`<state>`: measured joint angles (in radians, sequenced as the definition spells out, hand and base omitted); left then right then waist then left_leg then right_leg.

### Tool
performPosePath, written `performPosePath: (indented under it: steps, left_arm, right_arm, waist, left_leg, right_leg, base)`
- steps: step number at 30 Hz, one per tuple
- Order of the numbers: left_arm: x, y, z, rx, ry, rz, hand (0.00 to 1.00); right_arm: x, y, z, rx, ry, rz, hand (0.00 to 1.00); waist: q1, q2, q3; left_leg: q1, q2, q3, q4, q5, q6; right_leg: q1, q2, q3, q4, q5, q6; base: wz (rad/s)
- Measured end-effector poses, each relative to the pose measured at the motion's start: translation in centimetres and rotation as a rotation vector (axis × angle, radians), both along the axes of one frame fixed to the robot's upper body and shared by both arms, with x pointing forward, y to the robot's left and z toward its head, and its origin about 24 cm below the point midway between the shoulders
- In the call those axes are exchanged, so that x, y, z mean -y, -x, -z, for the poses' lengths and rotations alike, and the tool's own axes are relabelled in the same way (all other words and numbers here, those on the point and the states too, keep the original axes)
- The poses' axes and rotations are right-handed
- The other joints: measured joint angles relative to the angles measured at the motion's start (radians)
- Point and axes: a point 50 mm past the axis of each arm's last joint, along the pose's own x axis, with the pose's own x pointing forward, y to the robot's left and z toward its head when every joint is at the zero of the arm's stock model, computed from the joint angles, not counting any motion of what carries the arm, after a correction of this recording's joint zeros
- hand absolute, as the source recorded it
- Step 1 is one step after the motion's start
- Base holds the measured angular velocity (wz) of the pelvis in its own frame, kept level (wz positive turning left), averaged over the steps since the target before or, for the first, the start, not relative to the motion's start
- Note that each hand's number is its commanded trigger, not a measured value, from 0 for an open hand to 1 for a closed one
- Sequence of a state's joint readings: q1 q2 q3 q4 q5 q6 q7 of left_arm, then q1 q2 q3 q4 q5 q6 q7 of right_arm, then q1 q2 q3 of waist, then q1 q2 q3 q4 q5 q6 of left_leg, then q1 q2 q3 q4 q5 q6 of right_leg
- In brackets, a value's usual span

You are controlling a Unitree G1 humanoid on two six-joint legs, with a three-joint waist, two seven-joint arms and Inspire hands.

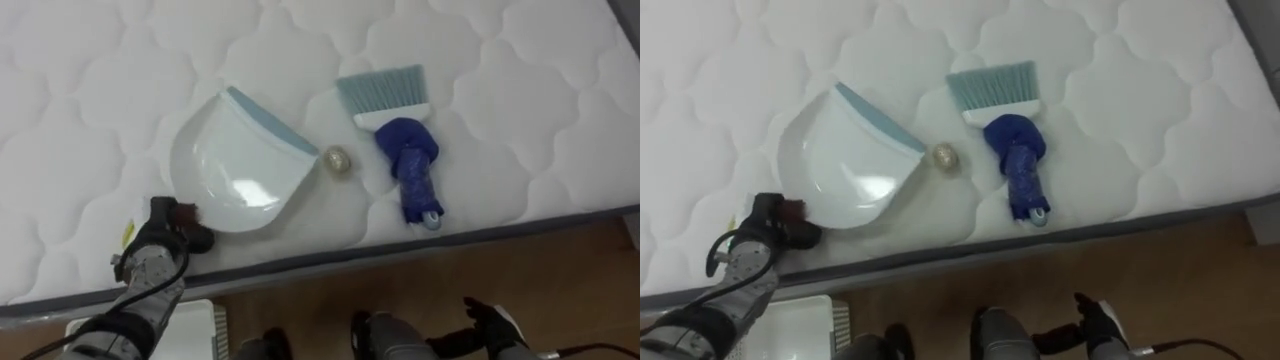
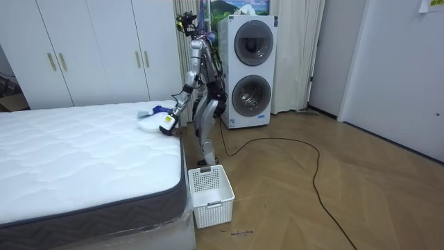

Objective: Clean bed

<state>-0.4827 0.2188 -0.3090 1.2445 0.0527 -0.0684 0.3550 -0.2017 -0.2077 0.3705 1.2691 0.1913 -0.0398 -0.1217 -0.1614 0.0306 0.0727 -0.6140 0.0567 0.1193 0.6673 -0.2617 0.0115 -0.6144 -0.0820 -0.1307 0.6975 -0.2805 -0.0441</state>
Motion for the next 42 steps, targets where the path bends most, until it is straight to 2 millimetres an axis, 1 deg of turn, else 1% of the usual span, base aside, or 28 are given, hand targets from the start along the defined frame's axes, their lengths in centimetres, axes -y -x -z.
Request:
performPosePath:
  steps: [6,17,19,25,29,32,33,34,35,37,38,42]
  left_arm:
    - [0.0,0.3,0.4,-0.048,0.010,0.019,1.00]
    - [-0.2,0.5,0.6,-0.070,-0.006,0.026,1.00]
    - [-0.1,0.4,0.5,-0.078,-0.035,0.046,1.00]
    - [-0.2,0.2,0.2,-0.068,-0.129,0.097,1.00]
    - [-0.3,0.1,0.0,-0.044,-0.238,0.165,1.00]
    - [-0.8,0.1,-0.4,-0.011,-0.358,0.216,1.00]
    - [-1.1,0.1,-0.6,0.006,-0.417,0.232,1.00]
    - [-1.5,0.1,-0.8,0.027,-0.468,0.236,1.00]
    - [-1.7,0.1,-0.9,0.038,-0.490,0.234,1.00]
    - [-2.4,0.6,-1.0,0.078,-0.553,0.203,1.00]
    - [-2.6,0.8,-1.1,0.096,-0.576,0.182,1.00]
    - [-3.0,1.3,-1.1,0.128,-0.650,0.168,1.00]
  right_arm:
    - [0.0,0.2,0.1,-0.013,0.004,0.003,0.00]
    - [-0.2,0.1,0.1,-0.010,0.001,0.001,0.00]
    - [-0.3,-0.2,-0.1,-0.001,0.001,0.003,0.00]
    - [-0.2,-0.4,-0.2,0.022,0.015,0.034,0.00]
    - [0.0,-0.6,-0.4,0.068,-0.007,0.139,0.00]
    - [0.7,-1.2,-0.9,0.132,-0.048,0.302,0.00]
    - [1.0,-1.5,-1.1,0.159,-0.069,0.383,0.00]
    - [1.4,-1.8,-1.4,0.189,-0.092,0.464,0.00]
    - [1.5,-1.8,-1.5,0.200,-0.100,0.502,0.00]
    - [2.3,-1.7,-1.8,0.237,-0.131,0.645,0.00]
    - [2.6,-1.8,-2.0,0.257,-0.147,0.709,0.00]
    - [3.2,-2.4,-2.7,0.318,-0.160,0.807,0.00]
  waist:
    - [0.001,-0.003,-0.0010]
    - [0.001,-0.004,-0.0020]
    - [0.001,-0.004,-0.0021]
    - [0.003,-0.004,-0.0029]
    - [0.005,-0.003,-0.0043]
    - [0.001,-0.004,-0.0057]
    - [0.001,-0.005,-0.0091]
    - [0.000,-0.004,-0.0097]
    - [-0.001,-0.004,-0.0098]
    - [-0.007,-0.003,-0.0175]
    - [-0.007,-0.003,-0.0188]
    - [-0.004,-0.003,-0.0190]
  left_leg:
    - [0.016,-0.001,0.019,-0.010,-0.002,0.004]
    - [0.024,-0.001,0.022,-0.012,-0.002,0.004]
    - [0.026,-0.001,0.024,-0.015,-0.002,0.004]
    - [0.024,0.000,0.027,-0.013,-0.002,0.004]
    - [0.016,0.003,0.027,-0.010,-0.002,0.004]
    - [0.014,0.002,0.032,-0.009,-0.002,0.004]
    - [0.010,0.000,0.035,-0.010,-0.002,0.004]
    - [0.007,0.001,0.036,-0.009,-0.002,0.004]
    - [0.007,0.001,0.035,-0.008,-0.002,0.004]
    - [0.007,0.001,0.035,-0.007,-0.002,0.004]
    - [0.008,0.000,0.036,-0.007,-0.002,0.004]
    - [0.008,0.000,0.037,-0.006,-0.002,0.005]
  right_leg:
    - [0.001,0.000,0.022,-0.001,-0.001,0.004]
    - [0.007,-0.003,0.018,-0.001,-0.001,0.004]
    - [0.009,0.000,0.017,-0.003,-0.002,0.005]
    - [0.005,-0.002,0.020,-0.002,-0.001,0.005]
    - [0.001,-0.003,0.022,-0.001,-0.001,0.005]
    - [-0.007,-0.006,0.025,0.007,-0.001,0.005]
    - [-0.016,-0.006,0.024,0.012,-0.001,0.005]
    - [-0.019,-0.006,0.024,0.011,-0.001,0.005]
    - [-0.019,-0.006,0.024,0.012,-0.001,0.005]
    - [-0.018,-0.005,0.024,0.014,-0.001,0.004]
    - [-0.018,-0.005,0.025,0.015,-0.001,0.004]
    - [-0.019,-0.007,0.032,0.016,-0.001,0.005]
  base:
    - [-0.08]
    - [0.00]
    - [0.00]
    - [0.00]
    - [0.00]
    - [-0.01]
    - [-0.05]
    - [-0.04]
    - [0.00]
    - [0.00]
    - [0.00]
    - [-0.01]
